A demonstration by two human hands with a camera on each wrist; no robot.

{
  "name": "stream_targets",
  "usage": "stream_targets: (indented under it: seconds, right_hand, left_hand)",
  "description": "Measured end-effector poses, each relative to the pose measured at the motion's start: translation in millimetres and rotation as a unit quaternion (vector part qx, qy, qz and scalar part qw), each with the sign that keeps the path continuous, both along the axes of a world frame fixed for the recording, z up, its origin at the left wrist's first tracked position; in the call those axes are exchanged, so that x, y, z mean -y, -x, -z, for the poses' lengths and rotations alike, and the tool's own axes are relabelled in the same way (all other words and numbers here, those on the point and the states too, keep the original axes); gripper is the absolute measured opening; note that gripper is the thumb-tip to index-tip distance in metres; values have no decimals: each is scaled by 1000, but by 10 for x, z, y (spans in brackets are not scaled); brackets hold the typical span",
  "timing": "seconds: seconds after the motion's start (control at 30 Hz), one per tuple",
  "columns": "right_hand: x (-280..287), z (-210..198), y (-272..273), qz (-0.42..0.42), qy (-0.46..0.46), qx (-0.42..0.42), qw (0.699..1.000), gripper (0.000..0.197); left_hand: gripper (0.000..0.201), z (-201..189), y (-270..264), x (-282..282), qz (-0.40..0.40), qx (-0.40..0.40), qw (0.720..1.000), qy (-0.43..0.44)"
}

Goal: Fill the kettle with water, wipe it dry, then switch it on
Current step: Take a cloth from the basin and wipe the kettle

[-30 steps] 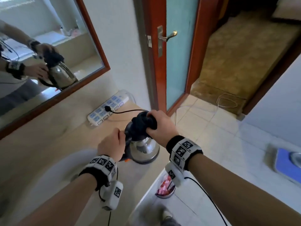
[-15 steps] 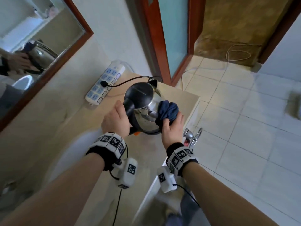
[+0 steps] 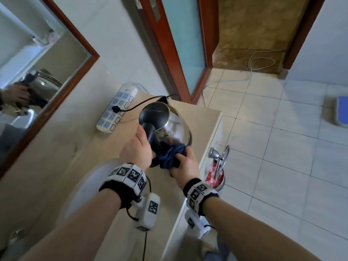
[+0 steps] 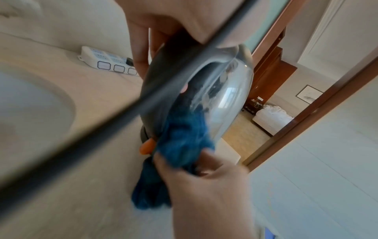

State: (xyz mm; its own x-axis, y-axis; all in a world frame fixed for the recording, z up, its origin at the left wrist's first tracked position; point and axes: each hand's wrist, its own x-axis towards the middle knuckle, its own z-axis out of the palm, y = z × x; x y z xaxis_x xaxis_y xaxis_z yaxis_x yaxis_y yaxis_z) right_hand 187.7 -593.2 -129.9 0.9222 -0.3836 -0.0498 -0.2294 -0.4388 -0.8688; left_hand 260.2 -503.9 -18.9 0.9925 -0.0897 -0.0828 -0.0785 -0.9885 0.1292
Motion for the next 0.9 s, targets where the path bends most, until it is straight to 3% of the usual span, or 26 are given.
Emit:
stream_targets:
  seconds: [0.07,0.13,0.2,0.27,0.37,0.43,0.5,0.57,0.6,0.7,0.8,0.9]
  right_hand:
    - [1,27,33,17,-63,-88,994,36]
    - [-27,-61,16,40,-72,-81,993,34]
    - [-75,-260,37,52,-66,2,997,29]
    - [-110,-439,45,54,-70,117,989,28]
    - [-91,-373,14,55,-61,171,982,24]
    - [-52,-175,20,48,-57,129,989,30]
    - [69,-93,4,67,-118,4,991,39]
    - [221,-122,-48,82,-150,-99,980,36]
    - [285,-197,-81,84,-150,-98,980,32]
    - [376,-567,-210,100,-162,36,981,24]
    - [393,-760,-370,64,-82,149,983,33]
    - [443,-525,-395,49,-73,88,992,40]
  left_hand:
    - [43,14,34,30,4,15,1000,20]
    - [51,-17,23,67,-34,14,996,75]
    - [58,-43,18,91,-67,12,992,108]
    - [53,-33,8,94,-56,9,995,82]
    - [46,-45,24,92,-34,10,999,38]
    - [46,-68,25,109,-32,4,999,44]
    - [47,-66,29,103,-35,11,998,58]
    - [46,-44,29,93,-42,14,996,77]
    - [45,-43,28,98,-42,14,995,86]
    - [57,-75,24,125,-67,23,988,139]
    - [65,-100,55,136,-73,27,983,169]
    - [61,-122,52,139,-77,22,980,181]
